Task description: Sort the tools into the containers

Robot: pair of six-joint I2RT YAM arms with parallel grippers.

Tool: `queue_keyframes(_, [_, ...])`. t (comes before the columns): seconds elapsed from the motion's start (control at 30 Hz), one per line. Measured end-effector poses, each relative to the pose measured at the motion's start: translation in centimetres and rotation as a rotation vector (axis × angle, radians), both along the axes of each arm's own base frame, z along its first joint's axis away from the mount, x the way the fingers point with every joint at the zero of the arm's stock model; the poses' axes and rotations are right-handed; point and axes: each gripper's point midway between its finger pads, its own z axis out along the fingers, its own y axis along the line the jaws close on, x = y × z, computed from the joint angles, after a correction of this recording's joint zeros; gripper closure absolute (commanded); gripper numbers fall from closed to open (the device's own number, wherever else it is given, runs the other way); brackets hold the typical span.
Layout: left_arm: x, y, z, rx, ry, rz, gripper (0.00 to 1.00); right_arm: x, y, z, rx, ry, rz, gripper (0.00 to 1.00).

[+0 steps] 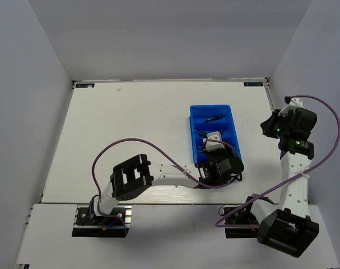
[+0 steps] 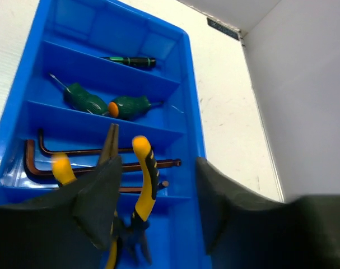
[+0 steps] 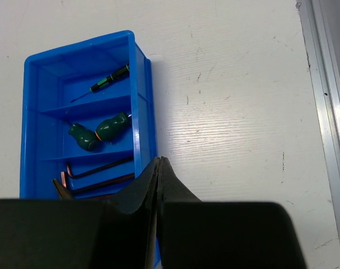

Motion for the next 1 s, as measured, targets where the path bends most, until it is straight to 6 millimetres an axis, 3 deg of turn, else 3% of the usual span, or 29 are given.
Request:
queue_keyframes(0.2, [-0.9,-0.5,0.4,-0.008,-0.001,-0.020,0.27,-0.1,0.0,0.1,0.016,-0.005,0.007,1.00])
queue_keyframes(0.27, [-1.2,-0.4,0.7,-0.010,-0.002,-0.024,0.27,-0.1,0.1,0.2,0.023,-0.007,0.013,0.92])
queue_keyframes(0.33, [-1.5,0.0,1.1,-0.004,-0.001,-0.028,0.27,-0.2,0.2,0.3,0.030,-0.012,0.023,0.74])
queue_keyframes(0.37, [-1.6,0.3,1.5,0.006,0.001,-0.033,0.25,-0.2,0.3,0.3,0.033,-0.014,0.032,0.52])
queue_keyframes(0.43, [-2.0,1.4,2.5,0.045,0.007,-0.059,0.16,-0.3,0.8,0.4,0.042,-0.018,0.062,0.33])
queue_keyframes(0.47, [-2.2,2.0,3.3,0.065,0.011,-0.084,0.06,-0.3,1.2,0.4,0.046,-0.021,0.086,0.23])
queue_keyframes(0.5, [-2.5,2.9,4.3,0.079,0.013,-0.105,0.01,-0.4,1.6,0.5,0.055,-0.023,0.112,0.20])
queue_keyframes(0.53, [-2.7,4.1,5.3,0.101,0.008,-0.125,0.00,-0.5,2.0,0.5,0.062,-0.023,0.136,0.10])
queue_keyframes(0.67, [-3.2,11.6,8.1,0.177,-0.023,-0.199,0.00,-0.8,3.2,0.1,0.090,-0.011,0.213,0.10])
queue_keyframes(0.83, [-0.9,21.5,11.5,0.282,-0.084,-0.177,0.00,-1.0,3.9,0.3,0.103,-0.030,0.260,0.10])
queue_keyframes(0.93, [-0.4,25.2,13.6,0.367,-0.126,-0.182,0.00,-1.4,4.1,-0.1,0.114,-0.040,0.247,0.10])
queue_keyframes(1.0, [0.1,26.6,13.6,0.435,-0.125,-0.195,0.00,-1.8,4.4,-0.5,0.127,-0.041,0.247,0.10])
